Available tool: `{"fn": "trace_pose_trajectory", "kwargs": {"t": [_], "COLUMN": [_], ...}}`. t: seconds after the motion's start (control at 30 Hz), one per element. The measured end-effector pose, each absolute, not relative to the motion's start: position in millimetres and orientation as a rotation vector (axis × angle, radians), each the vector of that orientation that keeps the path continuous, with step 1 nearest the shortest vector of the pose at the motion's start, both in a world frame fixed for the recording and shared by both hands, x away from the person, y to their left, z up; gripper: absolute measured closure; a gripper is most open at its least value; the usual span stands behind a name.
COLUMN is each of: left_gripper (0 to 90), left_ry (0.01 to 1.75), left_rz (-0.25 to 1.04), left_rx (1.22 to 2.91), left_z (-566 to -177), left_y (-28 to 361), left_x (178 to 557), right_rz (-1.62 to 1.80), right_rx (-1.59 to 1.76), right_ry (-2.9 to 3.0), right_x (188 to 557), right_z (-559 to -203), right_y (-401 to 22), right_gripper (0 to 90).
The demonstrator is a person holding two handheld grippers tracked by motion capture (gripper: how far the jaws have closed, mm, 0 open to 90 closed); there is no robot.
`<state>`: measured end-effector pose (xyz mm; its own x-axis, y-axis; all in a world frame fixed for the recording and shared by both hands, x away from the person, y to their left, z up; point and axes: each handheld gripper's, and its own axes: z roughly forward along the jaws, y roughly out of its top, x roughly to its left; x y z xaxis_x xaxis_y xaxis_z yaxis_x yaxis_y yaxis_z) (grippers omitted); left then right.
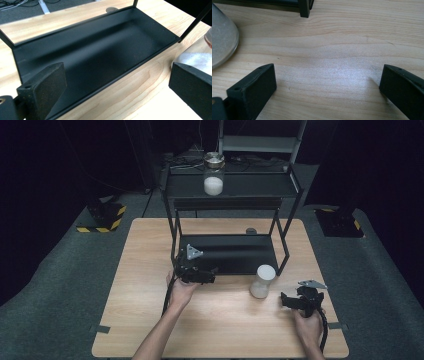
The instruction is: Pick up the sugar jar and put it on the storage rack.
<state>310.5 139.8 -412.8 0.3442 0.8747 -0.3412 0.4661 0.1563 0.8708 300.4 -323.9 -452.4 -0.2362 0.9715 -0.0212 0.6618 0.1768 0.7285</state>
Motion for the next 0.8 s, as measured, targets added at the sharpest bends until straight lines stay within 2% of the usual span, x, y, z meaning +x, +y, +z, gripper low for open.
{"fn": "trace_pose_trajectory", "kwargs": {"t": [0.27, 0.8], "left_gripper": [1.3, 1.1], "left_ry": [1.334, 1.419], "left_rz": [0.480, 0.448], "left_rx": [1.461, 1.461], "left_z": [-451.2, -486.5], "left_y": [140.6, 132.3], "left_x": [305.0, 305.5], "right_rz": [0.832, 0.832], "right_rx": [1.534, 1.533], "right_ry": [1.968, 1.968], "right_x": [300.4, 300.4], "right_z": [-452.4, -452.4], "right_y": [-323.8, -323.9], "right_gripper": [0.0, 0.0]}}
